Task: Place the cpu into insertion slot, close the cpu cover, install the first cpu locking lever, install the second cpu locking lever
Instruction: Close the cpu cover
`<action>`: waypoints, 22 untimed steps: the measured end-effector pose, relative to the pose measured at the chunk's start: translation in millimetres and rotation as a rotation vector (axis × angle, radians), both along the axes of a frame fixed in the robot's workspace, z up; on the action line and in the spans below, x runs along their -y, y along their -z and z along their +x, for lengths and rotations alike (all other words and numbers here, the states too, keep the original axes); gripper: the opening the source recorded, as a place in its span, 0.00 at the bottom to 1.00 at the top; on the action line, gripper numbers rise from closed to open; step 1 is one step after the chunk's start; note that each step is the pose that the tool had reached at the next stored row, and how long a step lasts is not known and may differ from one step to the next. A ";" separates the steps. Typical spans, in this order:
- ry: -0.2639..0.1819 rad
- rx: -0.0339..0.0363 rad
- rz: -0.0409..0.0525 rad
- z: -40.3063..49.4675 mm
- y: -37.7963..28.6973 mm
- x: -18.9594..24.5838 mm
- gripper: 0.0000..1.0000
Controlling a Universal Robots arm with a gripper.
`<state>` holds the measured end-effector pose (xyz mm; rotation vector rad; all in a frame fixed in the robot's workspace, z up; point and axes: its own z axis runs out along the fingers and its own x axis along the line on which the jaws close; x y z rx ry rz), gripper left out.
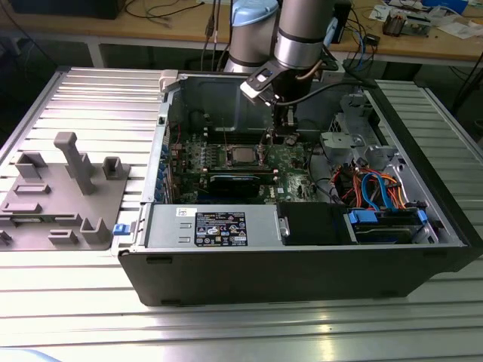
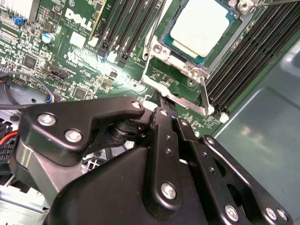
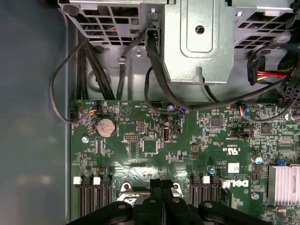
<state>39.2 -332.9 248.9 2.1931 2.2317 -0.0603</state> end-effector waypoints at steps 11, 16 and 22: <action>0.000 0.0002 0.0001 -9.7 0.2 0.0 0.11; 0.000 0.0002 0.0000 -15.1 0.4 0.0 0.11; 0.000 0.0002 0.0000 -20.9 0.5 -0.1 0.11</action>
